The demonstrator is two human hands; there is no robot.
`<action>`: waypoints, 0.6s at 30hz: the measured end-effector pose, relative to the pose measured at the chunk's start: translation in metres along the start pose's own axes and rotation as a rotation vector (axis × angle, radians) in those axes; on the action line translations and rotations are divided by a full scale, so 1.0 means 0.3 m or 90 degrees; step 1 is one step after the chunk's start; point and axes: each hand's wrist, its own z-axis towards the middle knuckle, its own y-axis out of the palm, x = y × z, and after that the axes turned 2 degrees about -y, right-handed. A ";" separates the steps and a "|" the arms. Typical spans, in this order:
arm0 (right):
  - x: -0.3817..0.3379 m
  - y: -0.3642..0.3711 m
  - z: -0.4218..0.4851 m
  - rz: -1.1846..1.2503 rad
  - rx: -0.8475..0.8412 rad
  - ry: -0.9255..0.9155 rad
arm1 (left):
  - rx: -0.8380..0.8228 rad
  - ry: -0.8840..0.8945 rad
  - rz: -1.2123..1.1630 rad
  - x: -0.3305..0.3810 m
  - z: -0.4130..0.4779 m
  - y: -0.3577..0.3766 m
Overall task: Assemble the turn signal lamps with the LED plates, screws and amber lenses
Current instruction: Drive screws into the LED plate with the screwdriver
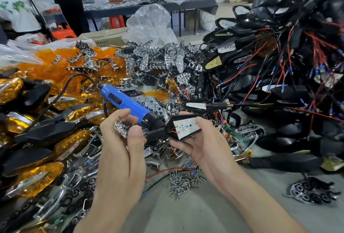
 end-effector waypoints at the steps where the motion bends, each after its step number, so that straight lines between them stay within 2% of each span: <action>1: 0.000 0.001 -0.001 -0.005 0.000 0.000 | -0.005 -0.005 0.007 -0.001 0.001 -0.002; 11: 0.008 -0.010 0.009 -0.018 -0.006 -0.004 | 0.018 -0.001 0.009 -0.016 0.009 -0.004; 18: 0.005 -0.011 0.006 -0.017 -0.005 -0.003 | -0.003 0.005 0.022 -0.010 0.007 0.001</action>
